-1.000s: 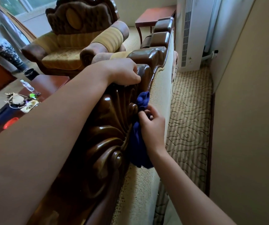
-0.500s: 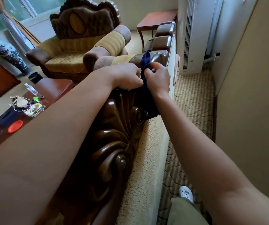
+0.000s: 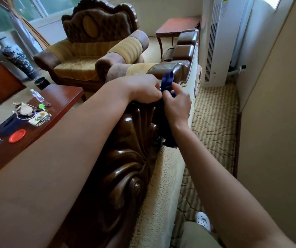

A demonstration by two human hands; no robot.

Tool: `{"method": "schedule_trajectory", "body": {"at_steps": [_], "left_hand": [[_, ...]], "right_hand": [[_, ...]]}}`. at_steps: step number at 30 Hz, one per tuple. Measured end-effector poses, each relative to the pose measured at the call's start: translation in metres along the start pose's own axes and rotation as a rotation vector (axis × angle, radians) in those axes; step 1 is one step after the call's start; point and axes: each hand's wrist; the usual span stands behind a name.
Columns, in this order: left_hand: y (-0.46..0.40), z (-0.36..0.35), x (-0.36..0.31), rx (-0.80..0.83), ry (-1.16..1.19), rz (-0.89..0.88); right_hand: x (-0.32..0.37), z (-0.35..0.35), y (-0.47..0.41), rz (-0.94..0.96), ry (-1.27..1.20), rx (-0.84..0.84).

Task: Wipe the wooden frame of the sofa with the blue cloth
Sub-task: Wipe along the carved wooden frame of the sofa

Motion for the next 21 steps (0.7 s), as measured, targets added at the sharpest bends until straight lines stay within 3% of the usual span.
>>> {"method": "schedule_trajectory", "body": {"at_steps": [6,9,13,21], "left_hand": [[0.001,0.002,0.002,0.033,0.037,-0.018],[0.004,0.004,0.001,0.039,0.041,-0.019],[0.0,-0.001,0.004,0.041,0.011,0.024],[0.0,0.0,0.004,0.029,0.031,0.033]], "right_hand": [[0.028,0.002,-0.073,-0.118,0.144,0.164],[0.029,0.003,-0.073,-0.067,0.2,0.204],[0.01,0.01,-0.024,0.094,0.226,0.094],[0.024,-0.002,-0.059,0.026,0.242,0.073]]}}
Point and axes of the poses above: each hand's wrist, its own y-axis away from the middle knuckle, its own z-axis out of the back of the hand, x = y × z, and after that the axes turned 7 degrees about -y, right-handed
